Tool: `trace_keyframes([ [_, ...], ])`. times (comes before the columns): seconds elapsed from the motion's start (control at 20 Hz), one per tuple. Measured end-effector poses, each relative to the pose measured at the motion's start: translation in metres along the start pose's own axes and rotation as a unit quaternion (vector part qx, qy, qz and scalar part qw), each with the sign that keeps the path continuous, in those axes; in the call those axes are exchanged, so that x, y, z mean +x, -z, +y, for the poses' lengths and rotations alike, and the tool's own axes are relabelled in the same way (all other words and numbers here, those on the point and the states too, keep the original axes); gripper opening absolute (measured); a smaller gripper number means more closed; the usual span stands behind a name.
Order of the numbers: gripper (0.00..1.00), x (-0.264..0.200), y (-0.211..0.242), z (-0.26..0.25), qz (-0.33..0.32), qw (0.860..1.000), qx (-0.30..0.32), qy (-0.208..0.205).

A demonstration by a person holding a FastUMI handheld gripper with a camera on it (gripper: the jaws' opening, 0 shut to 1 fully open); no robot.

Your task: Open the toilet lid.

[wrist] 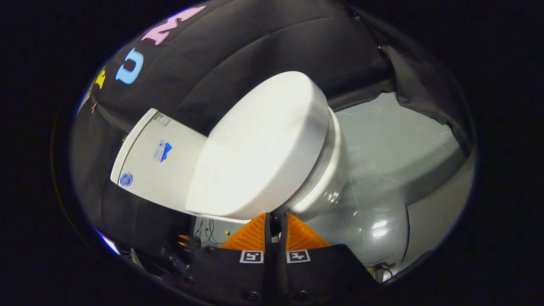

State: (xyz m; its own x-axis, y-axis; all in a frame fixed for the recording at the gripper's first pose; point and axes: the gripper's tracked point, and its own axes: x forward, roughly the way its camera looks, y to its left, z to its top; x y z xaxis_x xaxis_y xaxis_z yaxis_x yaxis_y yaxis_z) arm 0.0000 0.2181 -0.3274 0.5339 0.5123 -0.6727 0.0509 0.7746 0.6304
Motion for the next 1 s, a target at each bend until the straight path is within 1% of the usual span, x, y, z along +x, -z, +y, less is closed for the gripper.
trace_keyframes([
  [0.1, 0.05, -0.008, -0.008, 0.008, -0.005, 1.0, -0.006, 0.015],
  [0.2, 0.05, -0.018, -0.017, 0.021, -0.025, 0.998, -0.055, 0.027],
  [0.25, 0.05, -0.026, -0.024, 0.031, -0.035, 0.996, -0.077, 0.027],
  [0.35, 0.05, -0.04, -0.035, 0.053, -0.053, 0.993, -0.108, 0.014],
  [0.45, 0.05, -0.059, -0.048, 0.081, -0.074, 0.989, -0.129, -0.008],
  [0.6, 0.05, -0.081, -0.066, 0.142, -0.108, 0.979, -0.165, -0.048],
  [0.7, 0.05, -0.088, -0.074, 0.18, -0.124, 0.972, -0.194, -0.055],
  [0.8, 0.05, -0.089, -0.079, 0.206, -0.134, 0.967, -0.21, -0.053],
  [0.85, 0.05, -0.092, -0.08, 0.219, -0.137, 0.965, -0.217, -0.061],
  [1.0, 0.05, -0.093, -0.082, 0.25, -0.134, 0.963, -0.215, -0.09],
])
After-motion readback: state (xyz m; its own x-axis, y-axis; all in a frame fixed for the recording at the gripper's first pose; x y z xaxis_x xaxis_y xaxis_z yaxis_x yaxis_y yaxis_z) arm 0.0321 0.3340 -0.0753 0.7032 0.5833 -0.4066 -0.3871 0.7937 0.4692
